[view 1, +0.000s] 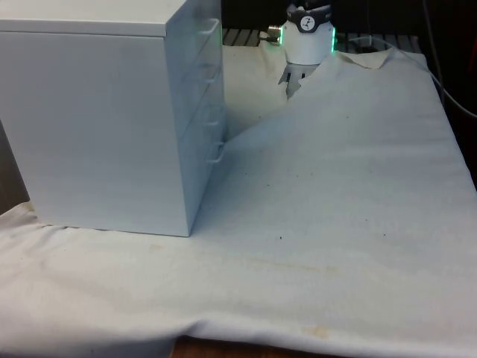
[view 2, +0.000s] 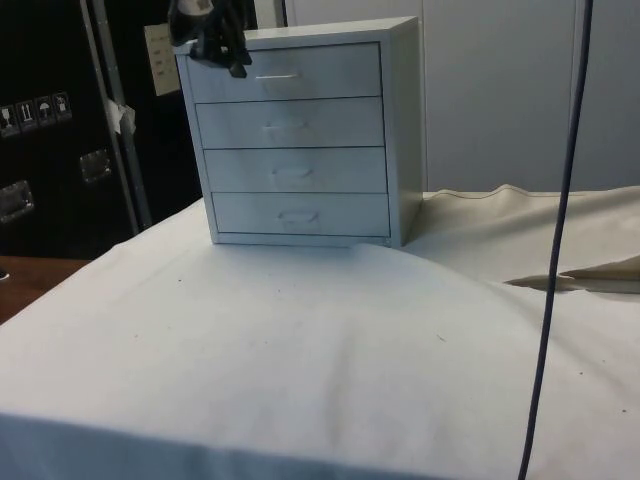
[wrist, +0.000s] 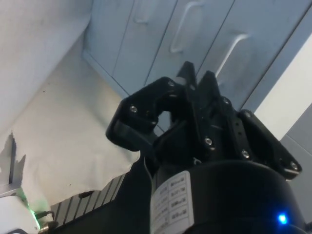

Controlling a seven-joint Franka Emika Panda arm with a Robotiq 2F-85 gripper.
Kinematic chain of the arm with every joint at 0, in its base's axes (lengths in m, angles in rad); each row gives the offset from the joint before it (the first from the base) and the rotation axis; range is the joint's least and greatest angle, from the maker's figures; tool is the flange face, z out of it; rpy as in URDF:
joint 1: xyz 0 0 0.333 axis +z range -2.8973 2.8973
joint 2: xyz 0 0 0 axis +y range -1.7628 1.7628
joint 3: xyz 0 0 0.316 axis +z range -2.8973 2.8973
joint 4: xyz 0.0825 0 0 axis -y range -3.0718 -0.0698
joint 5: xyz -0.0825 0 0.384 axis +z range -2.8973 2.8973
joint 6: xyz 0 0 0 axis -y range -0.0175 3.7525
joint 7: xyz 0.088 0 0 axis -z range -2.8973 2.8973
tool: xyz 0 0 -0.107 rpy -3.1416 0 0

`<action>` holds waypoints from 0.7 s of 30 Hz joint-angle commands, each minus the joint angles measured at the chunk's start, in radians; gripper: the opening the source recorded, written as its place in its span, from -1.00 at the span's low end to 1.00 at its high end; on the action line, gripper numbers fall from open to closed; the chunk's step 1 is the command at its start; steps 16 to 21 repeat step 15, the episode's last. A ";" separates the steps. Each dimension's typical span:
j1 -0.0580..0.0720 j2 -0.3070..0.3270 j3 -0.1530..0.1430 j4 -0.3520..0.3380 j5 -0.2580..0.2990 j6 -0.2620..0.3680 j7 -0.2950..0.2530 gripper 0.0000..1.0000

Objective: Open the drawer, then close it.

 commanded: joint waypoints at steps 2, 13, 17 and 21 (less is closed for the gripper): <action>0.000 -0.001 0.000 0.000 0.000 -0.002 -0.001 -0.49; 0.000 -0.001 0.000 0.001 -0.001 -0.002 -0.001 0.71; 0.000 0.000 0.000 0.000 -0.001 -0.001 -0.001 0.91; 0.000 0.000 0.000 0.000 -0.001 -0.001 -0.001 0.91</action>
